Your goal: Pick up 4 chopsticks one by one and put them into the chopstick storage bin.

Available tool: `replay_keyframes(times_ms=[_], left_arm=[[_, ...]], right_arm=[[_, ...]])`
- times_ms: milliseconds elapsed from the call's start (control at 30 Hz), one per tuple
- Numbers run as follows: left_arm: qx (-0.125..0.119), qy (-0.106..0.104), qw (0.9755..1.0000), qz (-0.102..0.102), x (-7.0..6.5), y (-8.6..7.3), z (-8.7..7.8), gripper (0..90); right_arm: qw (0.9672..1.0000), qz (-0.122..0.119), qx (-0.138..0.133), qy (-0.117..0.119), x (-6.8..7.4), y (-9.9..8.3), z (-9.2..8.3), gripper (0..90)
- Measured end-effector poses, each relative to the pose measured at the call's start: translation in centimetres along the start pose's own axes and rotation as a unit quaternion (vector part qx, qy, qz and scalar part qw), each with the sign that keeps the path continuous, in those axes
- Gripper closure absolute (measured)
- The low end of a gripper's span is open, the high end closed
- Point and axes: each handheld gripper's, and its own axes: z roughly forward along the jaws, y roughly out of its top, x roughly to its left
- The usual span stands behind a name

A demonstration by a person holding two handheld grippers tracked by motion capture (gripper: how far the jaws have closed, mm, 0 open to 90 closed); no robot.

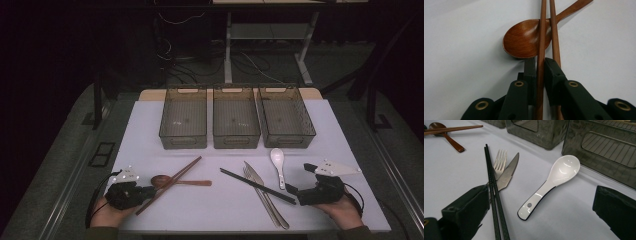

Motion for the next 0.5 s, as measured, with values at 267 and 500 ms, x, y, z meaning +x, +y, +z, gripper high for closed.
replay_keyframes(times_ms=[267, 500], left_arm=[[0.001, -0.003, 1.0, 0.003, -0.02, 0.07, -0.02, 81.6], [-0.005, -0.005, 1.0, 0.007, -0.16, 0.22, -0.07, 82.2]], right_arm=[[1.0, -0.001, 0.0, 0.0, -0.02, 0.0, -0.01, 0.5], [1.0, 0.0, 0.0, 0.0, -0.02, 0.01, 0.0, 0.6]])
